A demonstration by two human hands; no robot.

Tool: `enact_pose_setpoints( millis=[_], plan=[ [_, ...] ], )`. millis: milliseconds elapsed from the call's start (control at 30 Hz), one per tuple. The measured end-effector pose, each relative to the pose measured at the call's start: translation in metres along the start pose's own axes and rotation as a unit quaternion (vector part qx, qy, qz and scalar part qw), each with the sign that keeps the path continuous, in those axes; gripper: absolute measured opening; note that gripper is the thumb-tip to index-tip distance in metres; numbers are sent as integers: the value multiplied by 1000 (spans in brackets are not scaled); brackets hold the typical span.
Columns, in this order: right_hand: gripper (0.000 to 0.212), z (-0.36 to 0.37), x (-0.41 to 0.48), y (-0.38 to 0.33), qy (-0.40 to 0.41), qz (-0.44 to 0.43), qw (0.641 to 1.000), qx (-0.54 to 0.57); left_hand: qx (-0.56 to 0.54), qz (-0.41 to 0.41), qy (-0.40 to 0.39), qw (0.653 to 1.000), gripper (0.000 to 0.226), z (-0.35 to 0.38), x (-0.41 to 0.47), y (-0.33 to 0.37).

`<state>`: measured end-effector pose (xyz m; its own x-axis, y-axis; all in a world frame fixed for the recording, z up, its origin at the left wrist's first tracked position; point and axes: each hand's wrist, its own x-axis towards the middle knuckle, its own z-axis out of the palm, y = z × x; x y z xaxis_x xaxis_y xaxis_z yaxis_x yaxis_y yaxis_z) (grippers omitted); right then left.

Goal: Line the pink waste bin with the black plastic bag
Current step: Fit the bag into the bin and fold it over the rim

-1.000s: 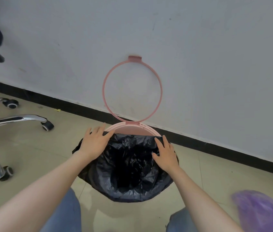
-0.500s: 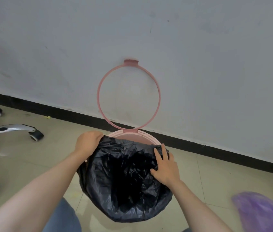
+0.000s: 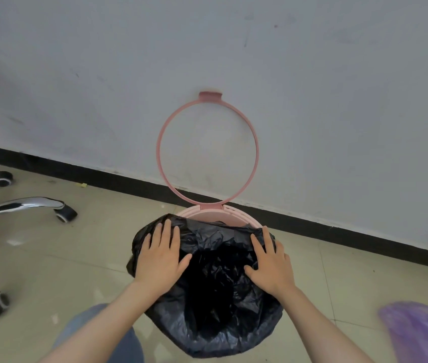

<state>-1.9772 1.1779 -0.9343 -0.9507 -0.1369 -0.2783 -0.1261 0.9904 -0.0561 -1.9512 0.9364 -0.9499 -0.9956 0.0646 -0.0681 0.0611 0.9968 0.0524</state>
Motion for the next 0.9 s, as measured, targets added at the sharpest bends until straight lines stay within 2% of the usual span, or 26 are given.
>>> enact_pose_setpoints(
  millis=[100,200,300,667,733,833,900],
  plan=[
    [73,0,0,0,-1,0,1000,8,-57,-14,-10,998,74,-4,13,-4],
    [72,1,1,1,4,3,1000,30,-110,-12,-71,991,81,-12,31,-7],
    [71,0,1,0,2,7,999,47,-170,-28,-72,982,80,-17,43,-9],
    [61,-22,35,-3,-25,-4,994,104,-153,-24,-48,987,81,-7,30,-13],
    [56,-25,43,-7,-17,-4,989,146,-157,-20,-47,986,81,-6,28,-13],
    [43,-31,51,-9,16,29,955,294,-151,-20,-46,987,82,-4,27,-14],
    [34,-31,56,-7,27,44,942,332,-155,-11,-43,987,82,-2,26,-14]
  ],
)
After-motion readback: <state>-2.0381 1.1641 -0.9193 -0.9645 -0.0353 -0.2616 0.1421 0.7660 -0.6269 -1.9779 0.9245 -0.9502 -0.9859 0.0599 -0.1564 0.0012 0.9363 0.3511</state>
